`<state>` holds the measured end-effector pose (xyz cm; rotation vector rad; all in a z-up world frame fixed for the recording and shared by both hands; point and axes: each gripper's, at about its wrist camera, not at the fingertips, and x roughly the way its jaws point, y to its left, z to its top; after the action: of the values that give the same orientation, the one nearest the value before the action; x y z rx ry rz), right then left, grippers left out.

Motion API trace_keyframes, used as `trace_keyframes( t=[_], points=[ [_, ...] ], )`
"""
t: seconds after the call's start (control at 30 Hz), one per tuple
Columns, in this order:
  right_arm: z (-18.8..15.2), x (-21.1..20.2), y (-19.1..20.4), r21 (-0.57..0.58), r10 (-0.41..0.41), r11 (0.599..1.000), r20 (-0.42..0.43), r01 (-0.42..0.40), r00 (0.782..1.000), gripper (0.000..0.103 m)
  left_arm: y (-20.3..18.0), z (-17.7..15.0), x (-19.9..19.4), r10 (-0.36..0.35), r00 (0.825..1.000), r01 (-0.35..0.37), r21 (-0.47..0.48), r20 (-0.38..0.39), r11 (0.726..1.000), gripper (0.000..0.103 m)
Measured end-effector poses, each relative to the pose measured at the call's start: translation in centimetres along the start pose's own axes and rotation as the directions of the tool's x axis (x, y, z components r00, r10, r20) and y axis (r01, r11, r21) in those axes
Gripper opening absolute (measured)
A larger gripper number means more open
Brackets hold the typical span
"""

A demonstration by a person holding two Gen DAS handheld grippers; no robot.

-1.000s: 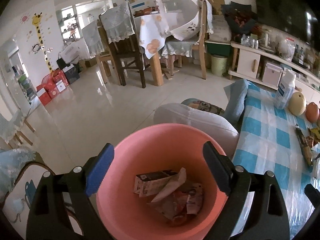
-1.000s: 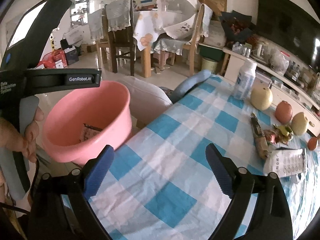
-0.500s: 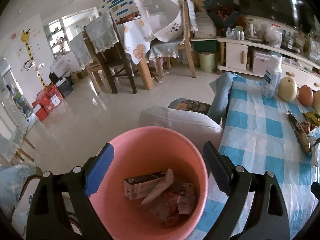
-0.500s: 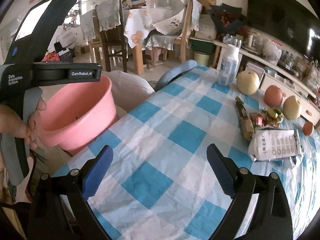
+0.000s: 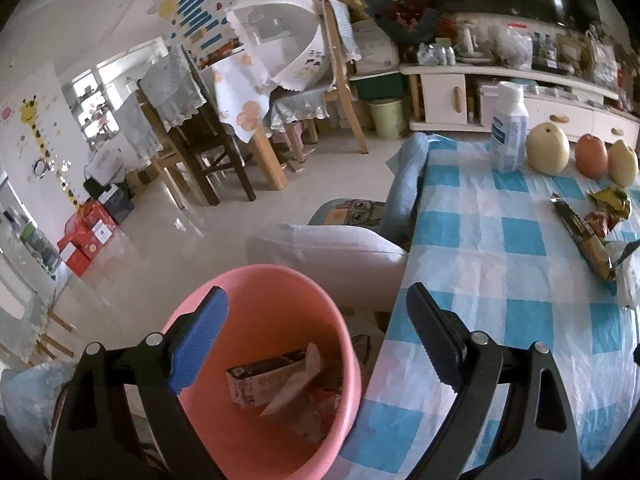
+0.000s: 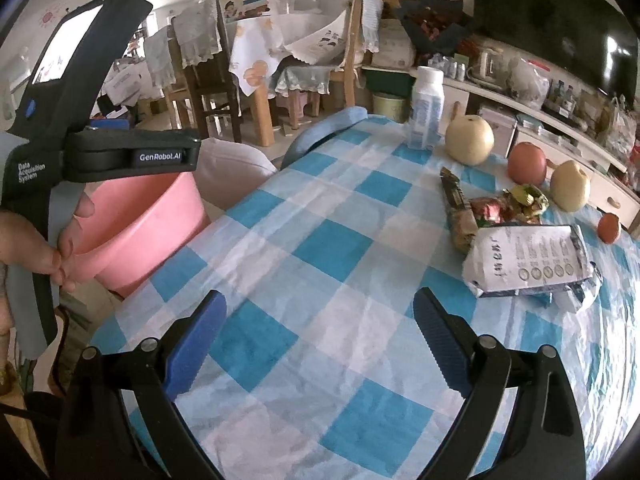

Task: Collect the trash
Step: 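Move both empty tools back over the table toward the remaining packets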

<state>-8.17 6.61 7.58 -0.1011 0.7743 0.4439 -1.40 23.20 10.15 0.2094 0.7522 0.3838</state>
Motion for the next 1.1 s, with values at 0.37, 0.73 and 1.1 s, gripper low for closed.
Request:
trace_keyframes(
  t=[0.37,0.73,1.1],
  points=[
    [-0.4,-1.6,-3.0,0.036,-0.009,0.999,0.016,0.009,1.000,0.094,-3.3,0.2,-0.4,-0.023,1.000,0.021,0.081,0.022,0.996,0.091],
    [-0.9,-2.8,-5.3,0.053,-0.024,0.998,0.023,0.023,0.999,0.094,-6.1,0.5,-1.4,-0.075,0.996,0.066,0.140,0.058,0.988,0.091],
    [-1.3,-4.9,-9.4,0.115,-0.048,0.992,0.043,0.043,0.998,0.094,-9.9,0.5,-3.1,-0.183,0.977,0.154,0.234,0.110,0.960,0.091]
  ],
)
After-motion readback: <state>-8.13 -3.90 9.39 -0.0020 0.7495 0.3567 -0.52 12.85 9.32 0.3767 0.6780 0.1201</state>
